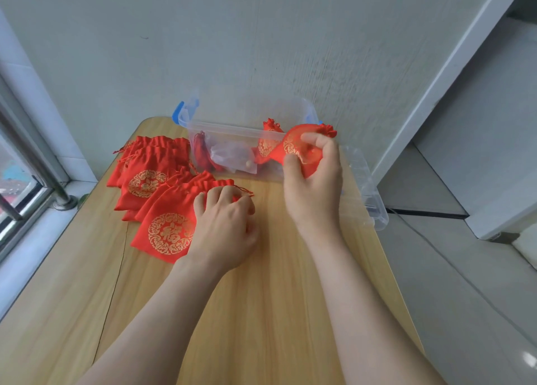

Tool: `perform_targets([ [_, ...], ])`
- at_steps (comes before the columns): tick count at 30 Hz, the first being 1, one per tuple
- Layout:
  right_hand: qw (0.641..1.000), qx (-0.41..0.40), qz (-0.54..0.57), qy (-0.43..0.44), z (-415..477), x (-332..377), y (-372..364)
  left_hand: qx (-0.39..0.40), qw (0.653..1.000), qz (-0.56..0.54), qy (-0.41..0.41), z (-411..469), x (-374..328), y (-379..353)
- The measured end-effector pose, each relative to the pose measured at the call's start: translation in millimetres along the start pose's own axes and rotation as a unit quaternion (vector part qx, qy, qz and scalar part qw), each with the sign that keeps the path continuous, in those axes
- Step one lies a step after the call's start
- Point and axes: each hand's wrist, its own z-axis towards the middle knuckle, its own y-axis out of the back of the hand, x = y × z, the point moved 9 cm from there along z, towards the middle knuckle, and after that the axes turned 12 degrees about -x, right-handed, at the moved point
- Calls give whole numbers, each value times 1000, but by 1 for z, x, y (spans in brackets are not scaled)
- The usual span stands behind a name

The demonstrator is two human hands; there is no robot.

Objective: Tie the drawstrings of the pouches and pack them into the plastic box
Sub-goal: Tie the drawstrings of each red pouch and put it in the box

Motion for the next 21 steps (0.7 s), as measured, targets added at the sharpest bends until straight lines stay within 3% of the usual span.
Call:
perform_targets([
  [8, 991, -5, -60, 116, 37, 24, -33, 8, 1000, 18, 9, 5, -1, -8],
  [17, 967, 108, -209, 98, 81, 4, -91, 15, 1000, -22, 9, 6, 1, -10],
  [19, 949, 126, -278, 74, 84, -9, -94, 4, 1000, -19, 8, 8, 2, -7],
  [21, 904, 131, -403, 54, 82, -20, -90, -5, 1000, -15, 10, 10, 4, -4],
])
